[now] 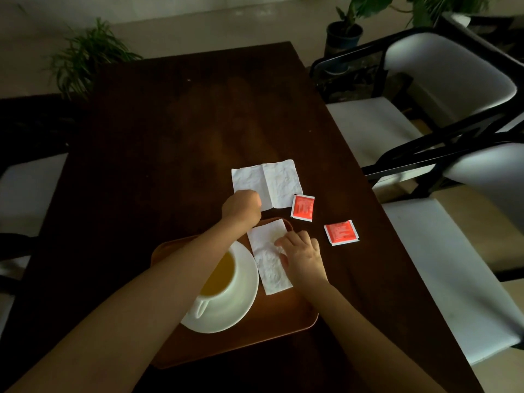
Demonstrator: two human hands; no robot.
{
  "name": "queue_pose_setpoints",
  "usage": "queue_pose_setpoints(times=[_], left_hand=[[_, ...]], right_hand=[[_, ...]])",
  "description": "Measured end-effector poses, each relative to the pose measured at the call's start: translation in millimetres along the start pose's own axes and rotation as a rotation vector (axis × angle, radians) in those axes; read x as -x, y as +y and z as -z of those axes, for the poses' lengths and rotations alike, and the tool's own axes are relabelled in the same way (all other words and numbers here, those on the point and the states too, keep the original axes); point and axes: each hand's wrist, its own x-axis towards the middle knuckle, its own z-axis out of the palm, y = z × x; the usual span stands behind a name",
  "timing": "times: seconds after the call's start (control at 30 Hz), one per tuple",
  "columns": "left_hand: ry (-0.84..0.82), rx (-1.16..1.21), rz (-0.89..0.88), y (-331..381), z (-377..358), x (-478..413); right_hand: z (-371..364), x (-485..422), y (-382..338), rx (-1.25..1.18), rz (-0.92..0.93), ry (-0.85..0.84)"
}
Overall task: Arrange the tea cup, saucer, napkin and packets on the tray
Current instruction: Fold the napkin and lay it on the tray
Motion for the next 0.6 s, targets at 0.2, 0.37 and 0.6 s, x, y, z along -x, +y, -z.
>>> queue_pose_setpoints(times=[0.2,0.37,0.6], left_hand=[[0.033,0.105,0.039,8.9,-5.1,-35.1],[0.008,0.122,0.088,19.0,-23.7,-56.4],[-0.006,0.136,0.212,24.9,-33.0,-72.3]], right_hand=[[1.5,1.1,-0.2,-0.137,-0.009,0.038],[21.4,-23.3,12.2,-0.325,-0.197,0.181],[47.6,-72.5,48.7,-0.28,-0.354,0.164]])
